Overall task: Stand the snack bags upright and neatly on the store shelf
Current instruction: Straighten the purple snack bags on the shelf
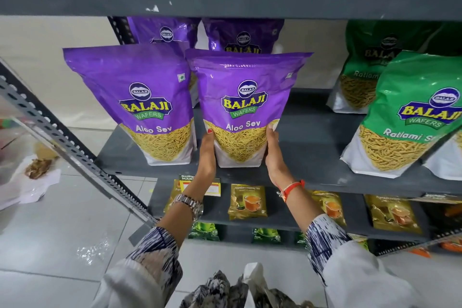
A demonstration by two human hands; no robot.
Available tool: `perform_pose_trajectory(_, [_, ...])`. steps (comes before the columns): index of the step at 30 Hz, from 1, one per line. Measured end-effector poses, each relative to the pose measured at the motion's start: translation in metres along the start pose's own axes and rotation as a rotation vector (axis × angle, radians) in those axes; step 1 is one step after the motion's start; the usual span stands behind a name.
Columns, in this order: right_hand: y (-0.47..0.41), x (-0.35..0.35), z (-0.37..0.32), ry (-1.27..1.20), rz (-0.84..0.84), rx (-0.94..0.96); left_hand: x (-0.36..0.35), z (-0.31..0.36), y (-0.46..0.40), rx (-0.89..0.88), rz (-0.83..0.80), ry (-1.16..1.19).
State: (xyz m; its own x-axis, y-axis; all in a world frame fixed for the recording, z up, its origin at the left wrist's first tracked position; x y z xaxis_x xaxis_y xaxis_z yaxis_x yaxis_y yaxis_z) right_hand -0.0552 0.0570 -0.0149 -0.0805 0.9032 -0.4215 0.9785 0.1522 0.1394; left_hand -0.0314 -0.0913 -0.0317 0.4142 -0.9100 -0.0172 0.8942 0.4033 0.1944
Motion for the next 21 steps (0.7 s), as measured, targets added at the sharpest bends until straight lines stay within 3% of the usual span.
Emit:
perform_pose_trajectory(4, [0.001, -0.002, 0.000, 0.001, 0.005, -0.003, 0.002, 0.005, 0.005, -0.007, 0.000, -0.020])
perform_pose_trajectory(8, [0.012, 0.000, -0.001, -0.044, 0.122, 0.065, 0.011, -0.002, 0.016, -0.047, -0.039, 0.023])
perform_pose_trajectory(10, [0.024, 0.001, -0.001, -0.046, 0.221, 0.155, 0.024, -0.008, 0.028, -0.125, 0.077, -0.044])
perform_pose_trajectory(13, [0.049, -0.001, 0.009, -0.038, 0.353, 0.354, 0.053, -0.013, 0.052, -0.296, 0.414, -0.033])
perform_pose_trajectory(15, [0.064, -0.014, 0.026, 0.002, 0.281, 0.419, 0.075, -0.011, 0.058, -0.405, 0.665, -0.105])
perform_pose_trajectory(17, [0.073, -0.038, 0.044, 0.100, 0.082, 0.365, 0.097, -0.009, 0.050, -0.408, 0.834, -0.093])
perform_pose_trajectory(19, [0.075, -0.064, 0.057, 0.188, -0.114, 0.242, 0.113, -0.003, 0.039, -0.370, 0.913, -0.032])
perform_pose_trajectory(21, [0.071, -0.086, 0.065, 0.224, -0.241, 0.129, 0.123, 0.006, 0.028, -0.297, 0.840, 0.031])
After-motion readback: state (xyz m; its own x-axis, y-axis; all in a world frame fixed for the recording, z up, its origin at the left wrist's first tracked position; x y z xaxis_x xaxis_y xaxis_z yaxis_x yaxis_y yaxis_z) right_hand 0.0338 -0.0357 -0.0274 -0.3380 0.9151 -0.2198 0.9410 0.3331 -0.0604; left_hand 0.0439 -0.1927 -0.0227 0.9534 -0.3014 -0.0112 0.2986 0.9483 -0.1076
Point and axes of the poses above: each hand's wrist, its own y-axis away from the middle knuckle, its own x-axis out of the back of the hand, z = x × y, the point moved 2 cm from there along -y, towards the middle knuckle, and after that the axes turned 12 degrees about -y, right-handed, at the moved point
